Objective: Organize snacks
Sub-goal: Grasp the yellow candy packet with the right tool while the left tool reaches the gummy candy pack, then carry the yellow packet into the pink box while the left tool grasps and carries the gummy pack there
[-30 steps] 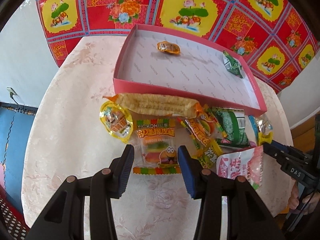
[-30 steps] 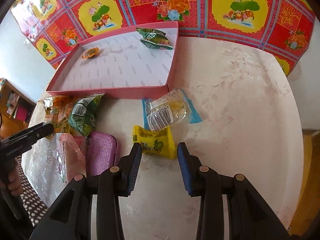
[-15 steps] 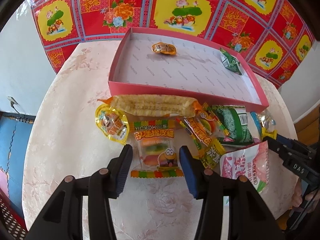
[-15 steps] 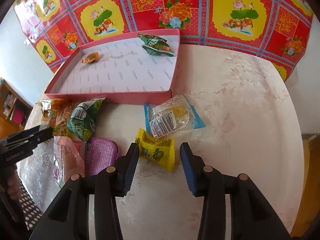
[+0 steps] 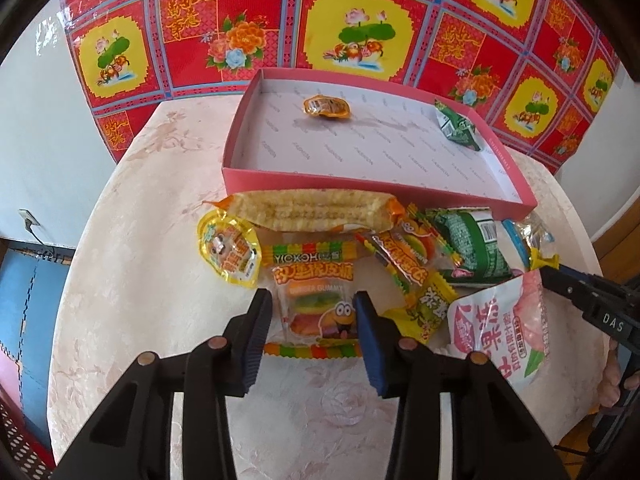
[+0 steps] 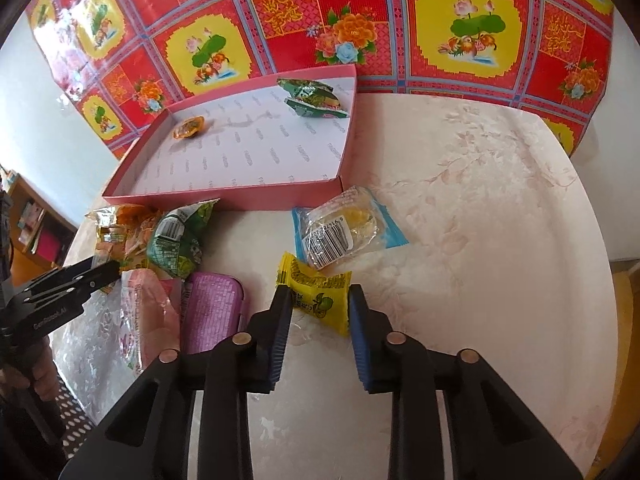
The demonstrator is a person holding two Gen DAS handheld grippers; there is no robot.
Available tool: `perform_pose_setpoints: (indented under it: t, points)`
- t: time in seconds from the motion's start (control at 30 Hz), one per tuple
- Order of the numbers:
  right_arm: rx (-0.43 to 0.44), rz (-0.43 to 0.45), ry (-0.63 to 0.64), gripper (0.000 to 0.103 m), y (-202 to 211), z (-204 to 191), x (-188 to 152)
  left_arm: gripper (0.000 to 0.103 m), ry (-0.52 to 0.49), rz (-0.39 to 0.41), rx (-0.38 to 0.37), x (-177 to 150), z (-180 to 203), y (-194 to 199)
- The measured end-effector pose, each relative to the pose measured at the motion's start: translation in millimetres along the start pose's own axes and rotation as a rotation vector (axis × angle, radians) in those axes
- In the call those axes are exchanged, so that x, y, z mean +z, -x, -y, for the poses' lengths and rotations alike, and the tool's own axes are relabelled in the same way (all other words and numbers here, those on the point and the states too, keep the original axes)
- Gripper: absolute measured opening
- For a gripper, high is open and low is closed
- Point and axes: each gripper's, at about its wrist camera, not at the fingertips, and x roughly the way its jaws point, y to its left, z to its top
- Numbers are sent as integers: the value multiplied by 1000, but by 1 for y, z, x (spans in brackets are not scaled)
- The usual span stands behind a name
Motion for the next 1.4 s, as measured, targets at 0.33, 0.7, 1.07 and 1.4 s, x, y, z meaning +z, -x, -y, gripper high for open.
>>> perform_pose_setpoints:
  t: [0.33,0.7,1.07,1.4]
  points:
    - [32,53,-4,26,18,-3,1,41,14,35,-25,-2,-5,18]
    - [40,98,-9,25,40,1,14,41,7,83,-40,7,-2,37]
    - [19,158,24,25,61,0,47,41,-10,142,-46,36,3,51]
    - [28,216,59,25,74,-11,88,41,-35,177,-36,70,12,55]
